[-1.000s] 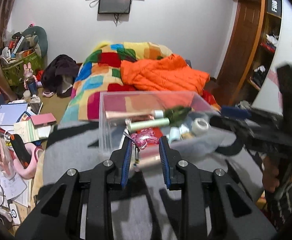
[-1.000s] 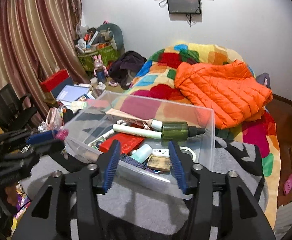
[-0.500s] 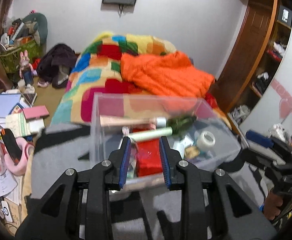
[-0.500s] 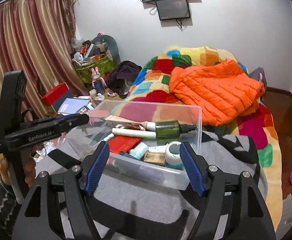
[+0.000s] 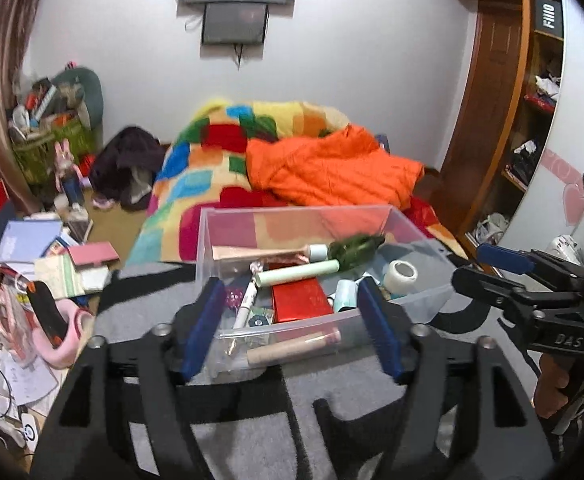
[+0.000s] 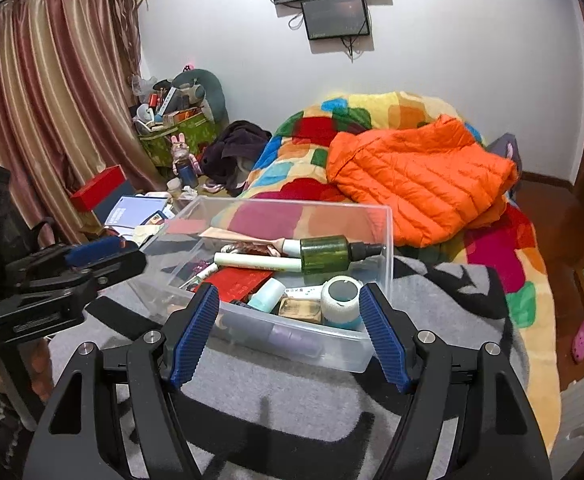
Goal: Organize objects
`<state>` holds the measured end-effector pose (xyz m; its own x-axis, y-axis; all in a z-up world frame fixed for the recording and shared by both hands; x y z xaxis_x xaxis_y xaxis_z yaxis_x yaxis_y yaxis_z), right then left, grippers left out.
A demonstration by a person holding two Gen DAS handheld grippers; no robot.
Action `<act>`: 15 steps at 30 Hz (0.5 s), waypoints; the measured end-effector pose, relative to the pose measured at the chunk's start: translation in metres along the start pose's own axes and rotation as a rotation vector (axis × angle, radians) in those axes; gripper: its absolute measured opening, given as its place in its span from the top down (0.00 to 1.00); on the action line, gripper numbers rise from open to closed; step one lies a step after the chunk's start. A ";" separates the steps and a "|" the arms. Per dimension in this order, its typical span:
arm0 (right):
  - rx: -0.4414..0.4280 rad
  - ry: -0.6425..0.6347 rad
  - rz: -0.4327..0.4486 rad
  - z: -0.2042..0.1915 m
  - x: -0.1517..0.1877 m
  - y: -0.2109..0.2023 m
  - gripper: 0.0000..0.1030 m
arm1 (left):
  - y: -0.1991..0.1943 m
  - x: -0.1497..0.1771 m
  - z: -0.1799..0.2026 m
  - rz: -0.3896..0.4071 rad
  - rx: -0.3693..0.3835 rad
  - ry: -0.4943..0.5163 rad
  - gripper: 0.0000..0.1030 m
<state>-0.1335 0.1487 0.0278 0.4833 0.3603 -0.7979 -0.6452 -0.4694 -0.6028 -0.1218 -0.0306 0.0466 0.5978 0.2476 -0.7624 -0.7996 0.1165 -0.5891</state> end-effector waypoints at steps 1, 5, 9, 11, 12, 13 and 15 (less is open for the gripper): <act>0.003 -0.001 0.006 -0.002 0.000 -0.003 0.32 | -0.004 0.001 0.001 0.010 0.004 0.000 0.26; 0.021 -0.001 0.033 -0.006 0.005 -0.015 0.25 | -0.019 0.010 0.006 0.047 0.009 0.016 0.11; 0.057 -0.002 0.051 -0.008 0.013 -0.024 0.20 | -0.026 0.022 0.009 0.055 0.012 0.018 0.06; 0.060 0.006 0.046 -0.009 0.019 -0.026 0.19 | -0.025 0.027 0.009 0.032 0.043 -0.015 0.06; 0.053 0.010 0.040 -0.009 0.022 -0.026 0.19 | -0.025 0.029 0.008 0.027 0.047 -0.024 0.06; 0.043 0.014 0.033 -0.009 0.026 -0.025 0.19 | -0.024 0.030 0.007 0.024 0.045 -0.031 0.06; 0.029 0.024 0.019 -0.011 0.031 -0.023 0.19 | -0.021 0.035 0.008 0.020 0.039 -0.040 0.06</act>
<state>-0.0969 0.1624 0.0168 0.4849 0.3318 -0.8092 -0.6713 -0.4518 -0.5875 -0.0845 -0.0172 0.0344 0.5795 0.2880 -0.7624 -0.8135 0.1482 -0.5623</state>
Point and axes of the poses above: each gripper's, at about its wrist camera, not at the fingertips, and y roughly the way its jaws point, z to its right, x to its underside, the point moved 2 cm from there along y, roughly the way its jaws point, and after that the axes turned 12 degrees about -y, right-handed, at the moved point
